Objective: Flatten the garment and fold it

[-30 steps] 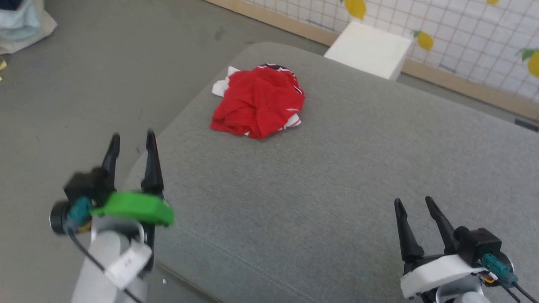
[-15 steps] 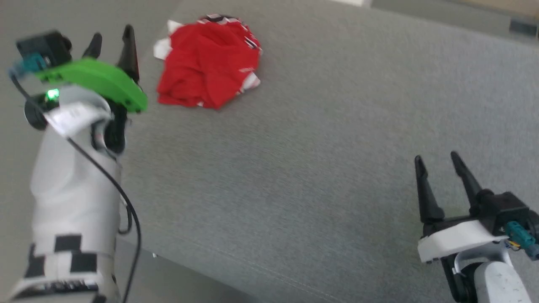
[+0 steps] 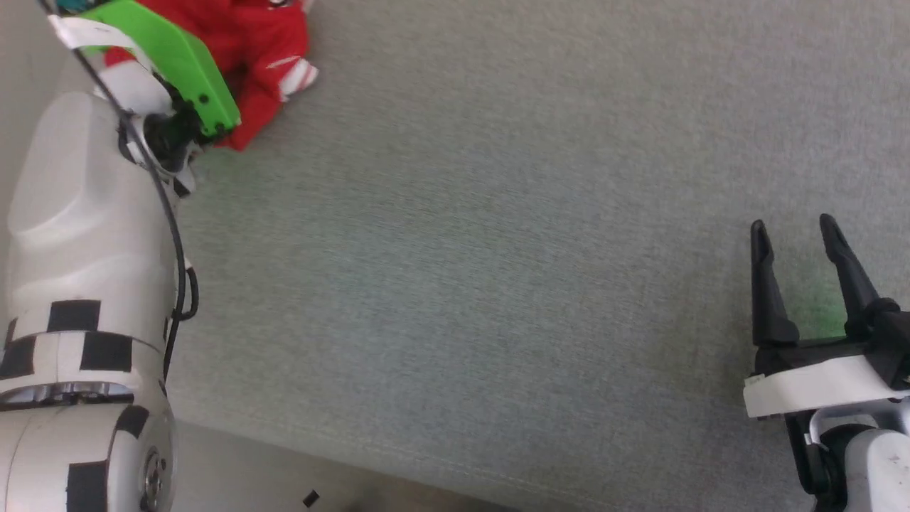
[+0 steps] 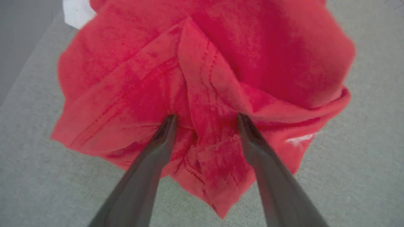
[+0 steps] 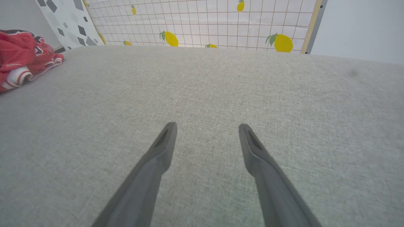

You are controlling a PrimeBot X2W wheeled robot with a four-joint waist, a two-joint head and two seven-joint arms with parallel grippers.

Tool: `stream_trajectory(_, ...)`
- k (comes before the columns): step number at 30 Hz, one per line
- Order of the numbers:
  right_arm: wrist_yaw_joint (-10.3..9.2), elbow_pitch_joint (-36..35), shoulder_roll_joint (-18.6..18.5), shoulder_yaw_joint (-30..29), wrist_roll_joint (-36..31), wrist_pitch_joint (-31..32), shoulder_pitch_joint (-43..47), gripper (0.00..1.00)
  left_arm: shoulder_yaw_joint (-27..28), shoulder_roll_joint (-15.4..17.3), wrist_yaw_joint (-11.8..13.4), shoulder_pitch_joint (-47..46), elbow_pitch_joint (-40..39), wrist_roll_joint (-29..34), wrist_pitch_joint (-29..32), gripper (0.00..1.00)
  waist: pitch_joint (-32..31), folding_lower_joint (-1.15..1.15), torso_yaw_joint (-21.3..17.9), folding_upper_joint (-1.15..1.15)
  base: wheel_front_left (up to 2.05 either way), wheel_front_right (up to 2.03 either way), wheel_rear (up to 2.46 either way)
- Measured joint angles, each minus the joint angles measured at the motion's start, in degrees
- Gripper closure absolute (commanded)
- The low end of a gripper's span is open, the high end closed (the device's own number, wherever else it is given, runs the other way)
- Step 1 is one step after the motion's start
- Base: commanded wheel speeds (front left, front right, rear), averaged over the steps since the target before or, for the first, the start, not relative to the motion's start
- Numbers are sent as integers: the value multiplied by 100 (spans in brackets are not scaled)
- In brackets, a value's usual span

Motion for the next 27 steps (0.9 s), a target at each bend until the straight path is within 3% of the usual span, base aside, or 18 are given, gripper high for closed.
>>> stream_trajectory(8,1,-127,-2,-147,0,1,8,0,-165,75,147,-257,191,99,946,0,479,-1,-242,1,0,0,0)
stream_trajectory(9,1,-137,-2,-138,0,0,7,0,-160,82,168,-261,163,99,917,31,502,-1,-250,1,0,0,0)
stream_trajectory(10,0,-140,-2,-130,0,0,6,0,-160,86,175,-258,137,99,837,89,503,-1,-250,1,0,0,0)
stream_trajectory(11,1,-137,-2,-120,0,0,5,0,-158,83,196,-246,116,99,690,100,493,-1,-249,1,0,0,0)
stream_trajectory(19,0,221,-2,27,131,-134,1,0,23,69,383,9,-232,103,-949,100,119,-1,-196,0,0,0,0)
stream_trajectory(27,0,799,-2,166,361,-390,-3,0,67,415,31,-194,-866,119,-1958,100,-499,-1,-152,0,0,0,0)
